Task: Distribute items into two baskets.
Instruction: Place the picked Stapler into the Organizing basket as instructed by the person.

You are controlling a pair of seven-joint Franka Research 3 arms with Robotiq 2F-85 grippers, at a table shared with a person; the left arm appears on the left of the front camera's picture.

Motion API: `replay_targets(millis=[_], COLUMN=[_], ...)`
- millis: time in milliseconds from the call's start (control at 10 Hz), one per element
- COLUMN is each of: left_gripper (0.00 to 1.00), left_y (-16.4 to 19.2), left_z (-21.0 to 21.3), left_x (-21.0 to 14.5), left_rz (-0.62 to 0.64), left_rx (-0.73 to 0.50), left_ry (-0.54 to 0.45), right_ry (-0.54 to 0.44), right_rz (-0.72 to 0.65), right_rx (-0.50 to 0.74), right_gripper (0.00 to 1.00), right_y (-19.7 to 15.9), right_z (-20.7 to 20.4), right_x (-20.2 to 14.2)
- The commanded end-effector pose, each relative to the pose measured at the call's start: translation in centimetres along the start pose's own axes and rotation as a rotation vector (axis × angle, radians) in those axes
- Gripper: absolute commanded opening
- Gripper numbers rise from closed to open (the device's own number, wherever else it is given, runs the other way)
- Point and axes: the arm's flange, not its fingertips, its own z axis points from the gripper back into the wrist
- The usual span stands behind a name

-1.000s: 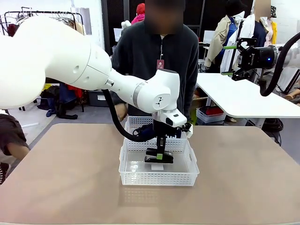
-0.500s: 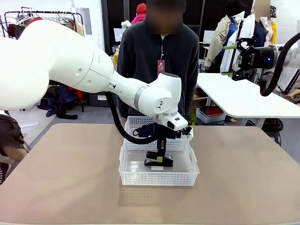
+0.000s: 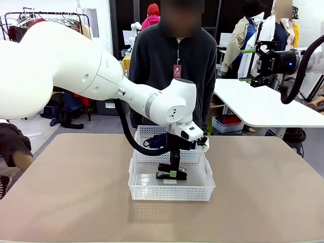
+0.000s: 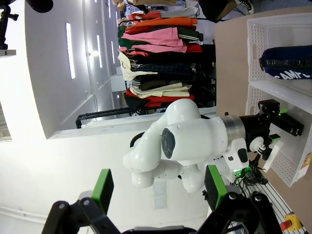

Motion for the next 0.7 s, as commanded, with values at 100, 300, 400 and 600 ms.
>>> replay_targets(millis=[100,300,400,600], left_gripper=[1.00,1.00,1.00,1.00], left_y=[-0.7,-0.9,-0.9,-1.1], left_z=[0.6,1.0,1.2,1.6], left_x=[-0.2,-0.2,-0.2,-0.2], left_rz=[0.013,0.009,0.010,-0.016], left_rx=[0.024,0.028,0.031,0.033], left_ry=[0.011,0.009,0.007,0.007], right_ry=[-0.002,-0.002,-0.002,-0.002], right_rz=[-0.006,-0.006,-0.006,-0.006], right_rx=[0.018,0.018,0.018,0.018], right_gripper=[1.00,1.00,1.00,1.00], right_y=[0.4,0.4,0.4,0.4], right_z=[-0.1,-0.1,-0.1,-0.1], right_x=[0.0,0.0,0.0,0.0])
